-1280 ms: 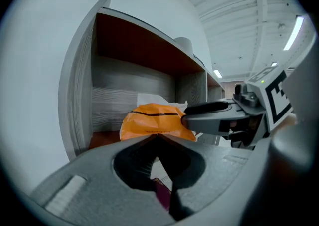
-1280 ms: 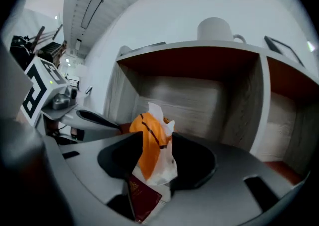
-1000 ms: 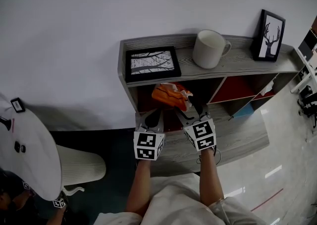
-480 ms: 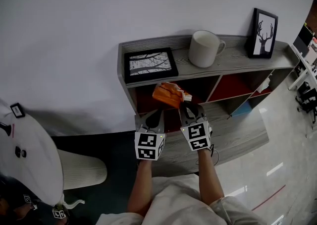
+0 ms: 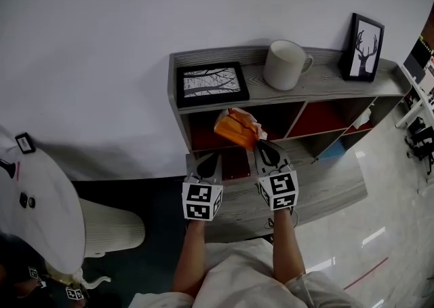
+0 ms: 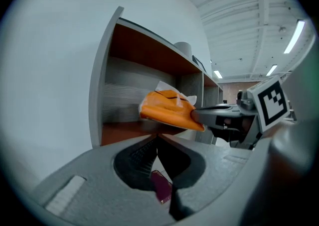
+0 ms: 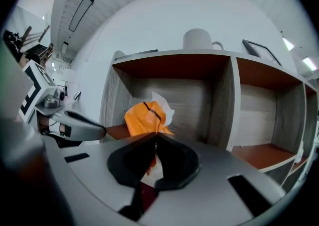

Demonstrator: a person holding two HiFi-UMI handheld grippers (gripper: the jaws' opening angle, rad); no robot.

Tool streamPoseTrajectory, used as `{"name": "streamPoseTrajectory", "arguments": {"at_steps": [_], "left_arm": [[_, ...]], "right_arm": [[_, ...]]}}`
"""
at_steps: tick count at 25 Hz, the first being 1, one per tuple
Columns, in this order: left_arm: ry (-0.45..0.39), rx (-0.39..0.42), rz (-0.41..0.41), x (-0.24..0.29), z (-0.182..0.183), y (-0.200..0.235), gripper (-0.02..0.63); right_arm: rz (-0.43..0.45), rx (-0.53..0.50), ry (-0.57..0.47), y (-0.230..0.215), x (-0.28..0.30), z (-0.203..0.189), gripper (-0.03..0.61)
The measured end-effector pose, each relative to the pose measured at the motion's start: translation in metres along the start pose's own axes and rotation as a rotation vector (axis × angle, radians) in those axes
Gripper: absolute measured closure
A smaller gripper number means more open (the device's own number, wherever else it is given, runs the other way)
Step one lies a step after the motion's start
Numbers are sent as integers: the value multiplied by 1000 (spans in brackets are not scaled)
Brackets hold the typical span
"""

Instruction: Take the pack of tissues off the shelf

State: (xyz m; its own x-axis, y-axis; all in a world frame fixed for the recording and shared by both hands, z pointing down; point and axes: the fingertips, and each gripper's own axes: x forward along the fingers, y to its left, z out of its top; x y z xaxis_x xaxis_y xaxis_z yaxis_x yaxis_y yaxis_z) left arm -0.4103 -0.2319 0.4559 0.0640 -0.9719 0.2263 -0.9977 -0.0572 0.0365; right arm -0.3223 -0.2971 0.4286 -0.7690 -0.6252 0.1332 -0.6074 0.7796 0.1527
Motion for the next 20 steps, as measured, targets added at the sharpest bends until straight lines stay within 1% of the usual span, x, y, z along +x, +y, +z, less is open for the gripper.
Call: {"name": "streamPoseTrajectory", "arguments": {"at_steps": [5,8,11,16,20], "left_arm": [[-10,-14,-17,0,-3,-7,603],[-9,-24,-29,1,-7,-19,603],[-18,-18,-51,6,-4,-35,604],[1,-21,-82,7,-8,-65,603],[36,-30,-108,2,-23,-91,603]], "right_arm": [[-17,46,-58,-6,-21,7,557],[-17,58,-67,-10,-33,4,557],[-32,67,-81,-19,-48,2,557],[-48,77,-64,-31,-79,-9,557],[-65,107,-45,-38,-104,-25,557]]}}
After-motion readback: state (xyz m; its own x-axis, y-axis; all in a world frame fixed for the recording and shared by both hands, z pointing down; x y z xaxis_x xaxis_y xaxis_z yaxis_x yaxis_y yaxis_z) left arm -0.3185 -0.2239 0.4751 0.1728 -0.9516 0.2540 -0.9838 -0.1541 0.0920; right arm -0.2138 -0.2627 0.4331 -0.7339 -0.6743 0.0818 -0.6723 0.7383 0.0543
